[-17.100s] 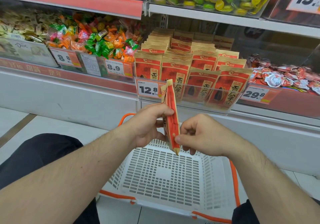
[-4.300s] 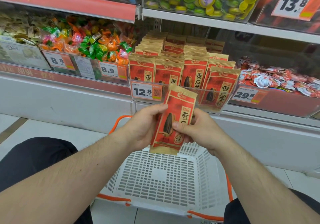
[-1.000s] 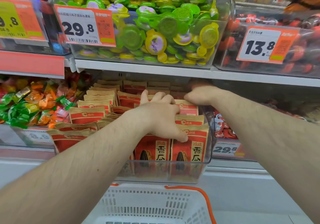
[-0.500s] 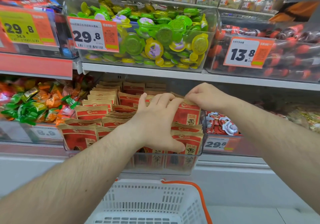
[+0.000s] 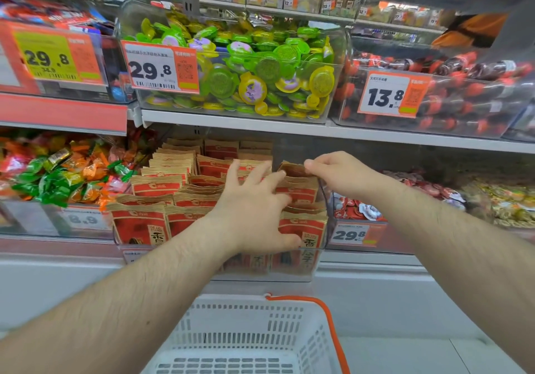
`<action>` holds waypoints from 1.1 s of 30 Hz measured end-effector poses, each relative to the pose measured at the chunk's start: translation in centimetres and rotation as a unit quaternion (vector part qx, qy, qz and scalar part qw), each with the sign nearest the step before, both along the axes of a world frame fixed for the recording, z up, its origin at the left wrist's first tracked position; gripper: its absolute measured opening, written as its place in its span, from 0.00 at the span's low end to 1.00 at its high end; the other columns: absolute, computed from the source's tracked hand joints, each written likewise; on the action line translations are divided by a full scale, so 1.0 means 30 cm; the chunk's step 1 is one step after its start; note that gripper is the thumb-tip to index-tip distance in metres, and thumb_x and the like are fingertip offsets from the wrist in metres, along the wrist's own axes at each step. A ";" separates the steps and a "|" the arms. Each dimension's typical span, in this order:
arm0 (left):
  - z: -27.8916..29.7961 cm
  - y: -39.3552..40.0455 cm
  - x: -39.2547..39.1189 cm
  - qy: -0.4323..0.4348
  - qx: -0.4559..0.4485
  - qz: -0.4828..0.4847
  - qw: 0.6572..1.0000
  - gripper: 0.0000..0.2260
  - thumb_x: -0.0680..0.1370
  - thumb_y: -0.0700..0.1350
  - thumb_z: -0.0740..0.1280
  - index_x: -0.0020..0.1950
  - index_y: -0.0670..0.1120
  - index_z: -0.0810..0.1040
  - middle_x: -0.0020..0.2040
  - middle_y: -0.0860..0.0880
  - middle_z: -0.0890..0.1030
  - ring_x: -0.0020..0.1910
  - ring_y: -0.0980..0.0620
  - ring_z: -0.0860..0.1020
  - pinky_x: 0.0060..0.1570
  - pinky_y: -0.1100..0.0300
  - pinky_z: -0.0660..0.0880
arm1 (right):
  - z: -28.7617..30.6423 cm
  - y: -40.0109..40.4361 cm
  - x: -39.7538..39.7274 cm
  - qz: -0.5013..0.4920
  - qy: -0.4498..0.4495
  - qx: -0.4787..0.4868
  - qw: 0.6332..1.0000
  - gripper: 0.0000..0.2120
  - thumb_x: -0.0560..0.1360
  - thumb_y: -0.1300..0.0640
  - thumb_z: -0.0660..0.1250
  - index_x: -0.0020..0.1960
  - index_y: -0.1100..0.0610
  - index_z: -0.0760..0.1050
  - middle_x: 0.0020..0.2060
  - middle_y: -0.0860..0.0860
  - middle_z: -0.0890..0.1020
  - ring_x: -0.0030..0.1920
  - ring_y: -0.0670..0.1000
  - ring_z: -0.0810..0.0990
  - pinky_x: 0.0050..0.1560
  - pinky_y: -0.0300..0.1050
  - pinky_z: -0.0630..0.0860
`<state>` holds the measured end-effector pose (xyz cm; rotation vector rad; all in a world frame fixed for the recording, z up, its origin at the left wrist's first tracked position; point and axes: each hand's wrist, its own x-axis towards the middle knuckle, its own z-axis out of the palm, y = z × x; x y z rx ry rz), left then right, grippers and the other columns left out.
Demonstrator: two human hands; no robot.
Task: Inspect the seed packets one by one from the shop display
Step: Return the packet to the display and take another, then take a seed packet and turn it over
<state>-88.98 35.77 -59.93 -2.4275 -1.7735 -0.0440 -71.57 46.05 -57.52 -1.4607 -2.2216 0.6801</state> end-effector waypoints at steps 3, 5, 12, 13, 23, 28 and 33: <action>0.005 -0.009 0.003 0.001 -0.026 0.001 1.000 0.34 0.75 0.72 0.56 0.75 0.55 0.68 0.81 0.51 0.55 0.80 0.47 0.45 0.72 0.30 0.39 | -0.005 0.001 -0.012 -0.005 0.000 -0.022 1.000 0.27 0.80 0.40 0.58 0.47 0.63 0.82 0.45 0.59 0.85 0.45 0.55 0.82 0.55 0.53 0.75; 0.015 0.001 0.003 -0.023 -0.037 0.003 0.999 0.35 0.75 0.73 0.54 0.74 0.55 0.70 0.80 0.52 0.58 0.80 0.47 0.47 0.72 0.30 0.38 | -0.013 0.007 -0.025 -0.008 -0.024 -0.029 0.999 0.29 0.80 0.38 0.58 0.47 0.63 0.82 0.41 0.58 0.85 0.42 0.53 0.82 0.54 0.52 0.76; 0.058 0.109 0.019 -0.117 -0.053 0.033 0.991 0.36 0.76 0.72 0.54 0.78 0.54 0.60 0.79 0.52 0.61 0.80 0.51 0.51 0.74 0.34 0.39 | -0.005 0.027 -0.020 -0.023 0.011 0.072 0.997 0.20 0.80 0.44 0.61 0.49 0.59 0.83 0.45 0.51 0.83 0.46 0.52 0.80 0.51 0.49 0.75; 0.059 0.120 0.019 -0.119 -0.054 0.038 0.991 0.37 0.75 0.73 0.55 0.79 0.54 0.60 0.79 0.52 0.61 0.80 0.50 0.51 0.74 0.35 0.40 | 0.001 0.020 -0.014 -0.011 0.015 0.118 0.993 0.15 0.79 0.47 0.64 0.50 0.57 0.84 0.49 0.49 0.83 0.50 0.50 0.79 0.54 0.45 0.74; 0.080 0.085 0.013 -0.457 0.149 0.067 0.874 0.10 0.78 0.48 0.69 0.59 0.52 0.78 0.53 0.51 0.82 0.54 0.47 0.79 0.57 0.52 0.75 | 0.051 -0.129 -0.041 0.070 0.083 0.494 0.863 0.14 0.65 0.72 0.59 0.40 0.62 0.83 0.40 0.54 0.84 0.43 0.58 0.80 0.50 0.42 0.72; 0.176 0.009 0.004 -0.590 0.208 0.003 0.780 0.10 0.78 0.42 0.69 0.43 0.57 0.78 0.37 0.59 0.80 0.38 0.60 0.78 0.42 0.61 0.74 | 0.157 -0.248 -0.077 0.028 0.184 0.523 0.832 0.12 0.70 0.72 0.60 0.47 0.63 0.79 0.42 0.55 0.81 0.44 0.58 0.78 0.49 0.45 0.74; 0.250 -0.120 0.035 -0.711 0.189 -0.037 0.677 0.09 0.82 0.40 0.64 0.44 0.51 0.77 0.39 0.56 0.80 0.36 0.64 0.77 0.39 0.69 0.74 | 0.249 -0.357 -0.107 0.028 0.260 0.469 0.844 0.12 0.73 0.71 0.61 0.53 0.60 0.75 0.43 0.44 0.78 0.46 0.45 0.79 0.49 0.40 0.76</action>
